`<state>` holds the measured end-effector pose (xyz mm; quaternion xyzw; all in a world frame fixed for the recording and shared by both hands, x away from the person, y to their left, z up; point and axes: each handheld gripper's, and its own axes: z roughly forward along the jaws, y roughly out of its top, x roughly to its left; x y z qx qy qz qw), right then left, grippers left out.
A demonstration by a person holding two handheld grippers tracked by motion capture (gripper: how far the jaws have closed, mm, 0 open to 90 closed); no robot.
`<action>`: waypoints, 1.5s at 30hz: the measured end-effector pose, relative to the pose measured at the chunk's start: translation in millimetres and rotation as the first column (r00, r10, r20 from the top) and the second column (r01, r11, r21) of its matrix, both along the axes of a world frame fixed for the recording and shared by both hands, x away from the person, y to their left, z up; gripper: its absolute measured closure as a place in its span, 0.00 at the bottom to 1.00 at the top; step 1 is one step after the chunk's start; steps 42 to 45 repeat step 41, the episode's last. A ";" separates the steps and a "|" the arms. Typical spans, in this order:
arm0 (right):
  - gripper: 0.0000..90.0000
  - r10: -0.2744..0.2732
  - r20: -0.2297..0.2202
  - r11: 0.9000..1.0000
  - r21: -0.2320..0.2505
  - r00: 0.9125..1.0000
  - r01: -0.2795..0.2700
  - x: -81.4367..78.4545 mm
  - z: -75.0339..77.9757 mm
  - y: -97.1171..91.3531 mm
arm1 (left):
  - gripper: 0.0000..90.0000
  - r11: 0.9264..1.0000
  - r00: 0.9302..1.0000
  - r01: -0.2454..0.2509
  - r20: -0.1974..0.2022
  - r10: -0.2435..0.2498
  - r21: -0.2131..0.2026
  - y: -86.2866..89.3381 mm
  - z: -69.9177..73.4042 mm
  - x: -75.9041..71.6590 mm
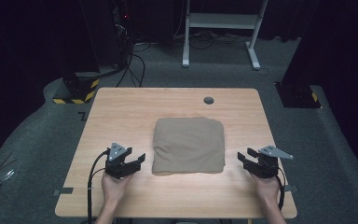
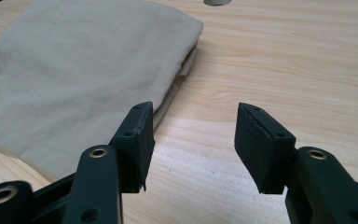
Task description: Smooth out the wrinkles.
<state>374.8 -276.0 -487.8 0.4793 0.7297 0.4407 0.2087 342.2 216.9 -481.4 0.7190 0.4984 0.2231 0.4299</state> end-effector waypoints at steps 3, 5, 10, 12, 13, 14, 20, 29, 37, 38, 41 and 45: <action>0.53 -0.008 -0.004 1.000 -0.013 1.000 0.008 -2.2 -3.1 -2.3 | 0.40 1.000 1.000 -0.008 -0.010 0.008 0.000 3.3 -4.9 -1.4; 0.53 -0.016 -0.008 1.000 -0.016 1.000 0.016 -3.8 -4.9 -3.6 | 0.40 1.000 1.000 -0.018 -0.016 0.018 0.006 5.3 -8.2 -2.0; 0.53 -0.027 -0.018 0.998 -0.050 0.999 0.026 -6.0 -9.0 -6.2 | 0.40 0.999 0.999 -0.039 -0.034 0.040 0.027 10.1 -17.0 -1.8; 0.53 -0.030 -0.023 0.997 -0.068 0.999 0.029 -6.4 -11.3 -7.0 | 0.40 0.998 0.998 -0.050 -0.044 0.051 0.034 11.7 -21.6 -1.4; 0.53 -0.031 -0.027 0.997 -0.075 0.999 0.029 -6.3 -12.6 -7.9 | 0.40 0.998 0.997 -0.052 -0.049 0.054 0.043 12.8 -23.7 -0.8; 0.53 -0.035 -0.031 0.996 -0.083 0.999 0.033 -6.3 -14.0 -8.5 | 0.40 0.997 0.997 -0.056 -0.057 0.059 0.049 13.4 -25.8 -0.3; 0.51 -0.054 -0.040 0.987 -0.153 0.998 0.048 -5.1 -24.7 -11.9 | 0.39 0.994 0.993 -0.078 -0.088 0.084 0.074 17.6 -37.4 4.2; 0.46 -0.071 -0.108 0.978 -0.203 0.992 0.048 2.5 -34.4 -15.2 | 0.38 0.982 0.989 -0.097 -0.094 0.114 0.164 13.4 -46.2 7.6; 0.41 -0.072 -0.114 0.978 -0.203 0.991 0.048 3.1 -34.6 -15.0 | 0.33 0.981 0.986 -0.112 -0.102 0.129 0.158 13.4 -46.5 9.7; 0.41 -0.073 -0.114 0.978 -0.203 0.991 0.049 3.1 -34.6 -14.9 | 0.33 0.981 0.986 -0.111 -0.103 0.129 0.158 13.4 -46.5 9.8; 0.41 -0.075 -0.114 0.978 -0.203 0.991 0.051 3.1 -34.6 -14.9 | 0.32 0.981 0.986 -0.110 -0.103 0.127 0.158 13.3 -46.5 9.8; 0.41 -0.075 -0.114 0.978 -0.203 0.991 0.051 3.1 -34.6 -14.9 | 0.32 0.981 0.986 -0.110 -0.103 0.127 0.158 13.3 -46.5 9.8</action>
